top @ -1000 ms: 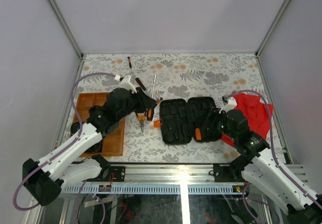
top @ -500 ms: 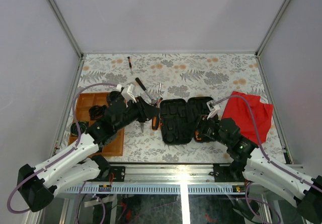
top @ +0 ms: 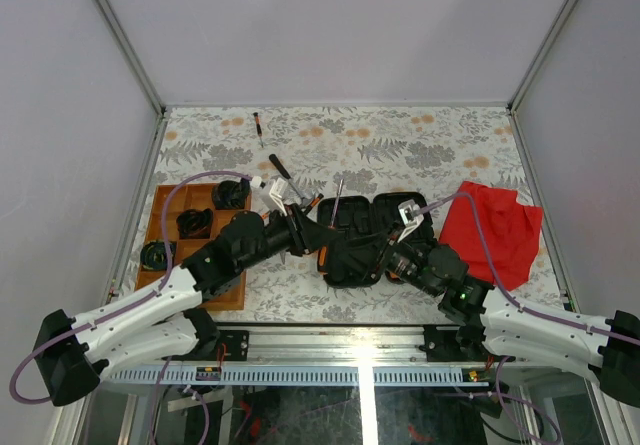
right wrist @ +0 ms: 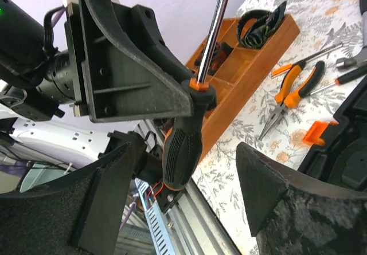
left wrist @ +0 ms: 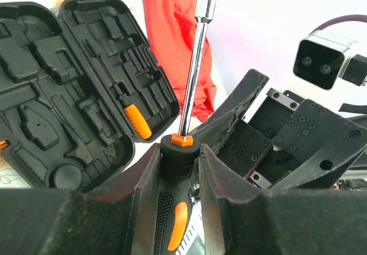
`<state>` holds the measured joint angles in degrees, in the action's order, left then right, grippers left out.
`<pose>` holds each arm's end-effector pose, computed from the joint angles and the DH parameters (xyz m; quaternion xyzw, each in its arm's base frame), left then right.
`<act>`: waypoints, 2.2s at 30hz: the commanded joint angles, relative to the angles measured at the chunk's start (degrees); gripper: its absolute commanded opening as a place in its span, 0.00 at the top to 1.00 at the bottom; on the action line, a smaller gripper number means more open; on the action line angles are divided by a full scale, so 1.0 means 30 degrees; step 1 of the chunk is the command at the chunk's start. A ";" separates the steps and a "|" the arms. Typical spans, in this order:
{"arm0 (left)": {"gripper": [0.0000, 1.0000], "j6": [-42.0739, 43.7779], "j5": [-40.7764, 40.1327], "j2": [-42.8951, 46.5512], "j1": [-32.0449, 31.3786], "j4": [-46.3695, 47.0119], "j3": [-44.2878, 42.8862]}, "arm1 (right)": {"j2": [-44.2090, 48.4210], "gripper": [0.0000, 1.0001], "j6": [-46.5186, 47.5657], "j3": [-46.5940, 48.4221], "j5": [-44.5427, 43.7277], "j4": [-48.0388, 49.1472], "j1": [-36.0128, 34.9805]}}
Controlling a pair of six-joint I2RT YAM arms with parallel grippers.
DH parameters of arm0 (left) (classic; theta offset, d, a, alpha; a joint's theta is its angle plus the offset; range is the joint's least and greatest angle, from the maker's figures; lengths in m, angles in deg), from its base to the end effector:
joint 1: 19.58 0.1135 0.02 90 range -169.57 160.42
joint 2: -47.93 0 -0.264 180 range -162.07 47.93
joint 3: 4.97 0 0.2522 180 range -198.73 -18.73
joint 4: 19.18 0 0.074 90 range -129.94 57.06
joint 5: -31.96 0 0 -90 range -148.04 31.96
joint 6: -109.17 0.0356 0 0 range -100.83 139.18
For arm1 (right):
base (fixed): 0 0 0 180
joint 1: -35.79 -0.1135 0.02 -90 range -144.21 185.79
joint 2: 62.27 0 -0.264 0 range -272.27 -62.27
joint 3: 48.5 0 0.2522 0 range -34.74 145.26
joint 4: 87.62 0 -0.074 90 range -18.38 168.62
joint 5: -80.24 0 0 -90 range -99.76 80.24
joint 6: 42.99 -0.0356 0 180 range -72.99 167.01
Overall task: Sort the tools into containers
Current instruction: Pick up the screwdriver from the center of the board.
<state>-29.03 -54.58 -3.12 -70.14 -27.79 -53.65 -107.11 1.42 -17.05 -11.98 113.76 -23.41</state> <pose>0.1340 -0.1663 0.2875 0.0351 0.7706 -0.4979 0.3963 0.0968 0.1596 0.2565 -0.0632 0.6531 0.5900 0.4705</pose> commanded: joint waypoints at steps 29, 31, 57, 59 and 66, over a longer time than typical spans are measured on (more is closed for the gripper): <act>0.76 0.0639 0.0939 -0.0476 -0.0641 0.3093 -0.0833 | -0.1288 0.78 0.1833 0.0636 -0.1901 0.0172 -0.0189; 0.63 0.1161 0.0774 -0.0078 -0.0667 0.2161 -0.1255 | -0.0521 0.84 0.2707 0.0890 -0.2424 -0.1024 -0.0189; 0.20 0.4025 -0.3954 0.3283 -0.0658 -0.9230 -0.5008 | 0.1577 1.00 2.9211 0.4252 0.5742 -1.0552 -0.0196; 0.19 0.4027 -0.3665 0.3247 -0.0635 -0.9314 -0.5002 | 0.1102 1.00 3.1302 0.4530 0.5378 -1.1610 -0.0203; 0.18 0.5236 -0.1184 0.2367 -0.0637 -0.9630 -0.5330 | -0.0667 1.00 3.6586 0.6175 0.3698 -1.5141 -0.0189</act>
<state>-16.99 -63.34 5.63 -71.71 -55.81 -67.57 -107.70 96.92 -3.52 -0.11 73.52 -24.06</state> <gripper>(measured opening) 0.819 0.406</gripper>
